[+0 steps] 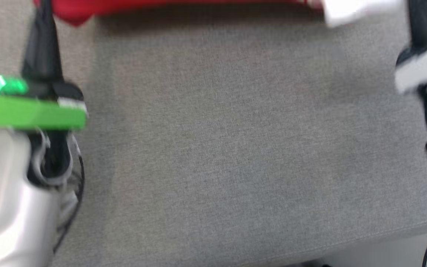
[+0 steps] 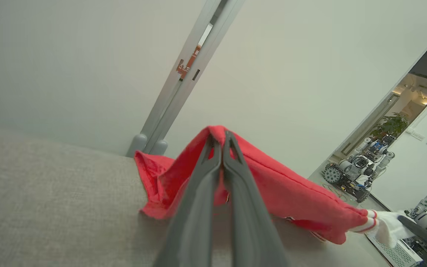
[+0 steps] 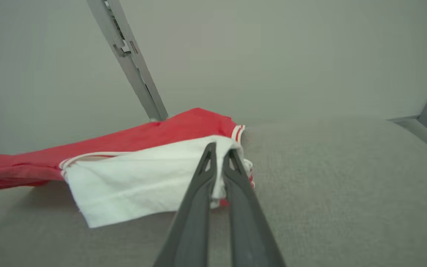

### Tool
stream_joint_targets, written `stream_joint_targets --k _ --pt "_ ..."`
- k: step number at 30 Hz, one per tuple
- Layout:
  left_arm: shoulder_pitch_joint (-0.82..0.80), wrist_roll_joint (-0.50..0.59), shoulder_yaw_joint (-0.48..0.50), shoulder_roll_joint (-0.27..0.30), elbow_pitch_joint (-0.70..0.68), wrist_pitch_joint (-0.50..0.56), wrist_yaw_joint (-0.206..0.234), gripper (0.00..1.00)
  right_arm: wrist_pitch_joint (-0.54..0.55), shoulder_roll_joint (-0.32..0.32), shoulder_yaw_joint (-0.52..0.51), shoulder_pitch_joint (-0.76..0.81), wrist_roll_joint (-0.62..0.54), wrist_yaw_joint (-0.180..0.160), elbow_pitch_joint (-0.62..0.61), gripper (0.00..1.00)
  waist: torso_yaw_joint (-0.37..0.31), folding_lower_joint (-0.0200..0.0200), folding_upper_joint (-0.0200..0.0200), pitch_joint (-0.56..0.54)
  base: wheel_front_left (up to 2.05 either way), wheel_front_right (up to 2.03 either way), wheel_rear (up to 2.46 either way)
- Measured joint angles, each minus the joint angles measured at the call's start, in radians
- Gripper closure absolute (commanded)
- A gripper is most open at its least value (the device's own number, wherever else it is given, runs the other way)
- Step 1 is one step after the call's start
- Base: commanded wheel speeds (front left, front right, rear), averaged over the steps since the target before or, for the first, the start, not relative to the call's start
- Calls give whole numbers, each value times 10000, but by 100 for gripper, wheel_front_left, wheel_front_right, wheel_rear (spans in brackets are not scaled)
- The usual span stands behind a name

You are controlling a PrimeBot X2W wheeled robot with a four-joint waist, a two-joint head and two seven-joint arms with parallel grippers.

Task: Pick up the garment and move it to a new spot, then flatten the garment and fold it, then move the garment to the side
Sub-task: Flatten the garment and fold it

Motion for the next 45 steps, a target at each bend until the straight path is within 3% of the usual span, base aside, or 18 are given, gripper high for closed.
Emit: stream_joint_targets --k 4,11,17,28,45 --pt "1819 -150 65 -132 -125 0 0 100 1910 600 -895 2343 -445 0 -1045 100 144 0 0 -705 0 0 0" --pt "4119 -50 102 -376 -29 -2 0 100 4792 2188 -1854 5442 -1856 0 -2748 100 431 0 0 -1862 0 0 0" --pt "5086 19 -33 -614 451 -10 2 100 5887 3012 -2474 6775 -2995 0 -3676 100 726 0 0 -2584 0 0 0" --pt "6477 209 146 -1198 767 -10 58 100 7461 3308 -3087 8041 -4011 6 -4366 100 1039 0 0 -3253 0 0 0" --pt "7684 199 -52 -1147 658 403 677 100 8723 3323 -3248 8593 -4002 6 -4366 100 1007 0 0 -3549 0 0 0"
